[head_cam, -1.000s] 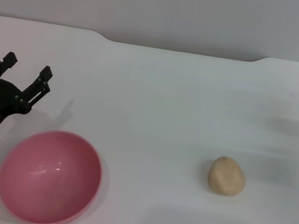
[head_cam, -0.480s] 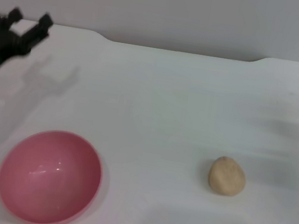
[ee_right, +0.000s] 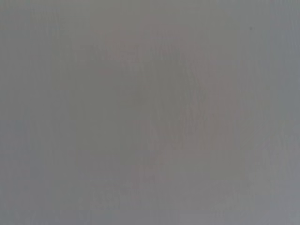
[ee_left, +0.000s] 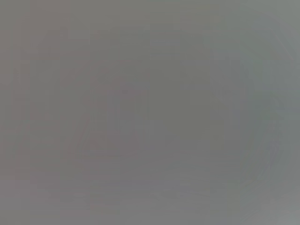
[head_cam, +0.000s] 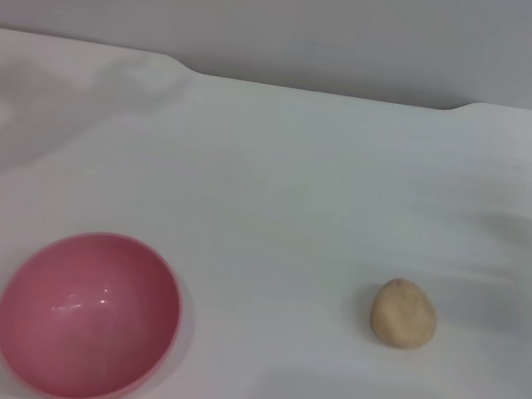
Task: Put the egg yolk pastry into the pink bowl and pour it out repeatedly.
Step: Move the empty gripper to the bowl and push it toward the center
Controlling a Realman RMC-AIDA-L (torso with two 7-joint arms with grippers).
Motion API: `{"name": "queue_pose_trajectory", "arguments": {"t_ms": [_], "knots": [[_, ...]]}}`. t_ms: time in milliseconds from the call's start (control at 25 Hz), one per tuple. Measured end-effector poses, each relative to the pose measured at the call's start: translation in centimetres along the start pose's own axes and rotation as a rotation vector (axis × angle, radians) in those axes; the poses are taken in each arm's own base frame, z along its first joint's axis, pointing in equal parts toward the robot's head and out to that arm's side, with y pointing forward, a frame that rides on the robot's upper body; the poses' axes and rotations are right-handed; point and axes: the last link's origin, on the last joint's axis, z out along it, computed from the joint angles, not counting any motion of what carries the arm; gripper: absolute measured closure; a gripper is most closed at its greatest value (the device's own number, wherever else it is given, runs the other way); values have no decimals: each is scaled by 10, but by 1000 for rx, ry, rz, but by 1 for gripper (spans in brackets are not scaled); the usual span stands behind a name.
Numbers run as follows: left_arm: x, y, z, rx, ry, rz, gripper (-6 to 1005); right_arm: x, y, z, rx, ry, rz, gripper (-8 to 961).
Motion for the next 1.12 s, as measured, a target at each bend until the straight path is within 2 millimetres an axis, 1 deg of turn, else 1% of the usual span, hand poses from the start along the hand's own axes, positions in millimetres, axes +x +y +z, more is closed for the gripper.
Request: {"name": "queue_pose_trajectory", "arguments": {"t_ms": [80,160,240,360,480,520,560,680,760,840,880,1040,1120], "knots": [[15,11,-11,-46,-22,39,184,-2,-1,1,6,-6,1,498],[29,24,-27,-74,-15,98,184,-4,-4,2,16,-16,3,500],[37,33,-44,-60,-28,123,184,-6,-5,3,22,-24,1,501],[42,45,-65,9,-161,114,184,-10,-7,5,24,-36,-6,503],[39,57,-85,82,-338,80,184,-13,-9,7,25,-47,-15,505],[39,60,-89,94,-371,70,184,-15,-10,8,24,-53,-21,505],[36,67,-95,103,-431,50,184,-17,-10,9,23,-60,-26,506],[29,77,-100,136,-554,-20,185,-23,-11,13,23,-78,-40,508],[20,77,-101,180,-641,-68,185,-27,-12,15,23,-89,-49,509],[11,78,-99,208,-694,-82,185,-29,-13,16,23,-97,-55,510],[3,80,-96,207,-716,-96,185,-30,-13,16,22,-99,-56,511],[-18,85,-86,207,-790,-125,185,-33,-13,18,21,-108,-62,514],[-30,84,-81,241,-859,-130,185,-35,-14,20,20,-114,-67,515]]}}
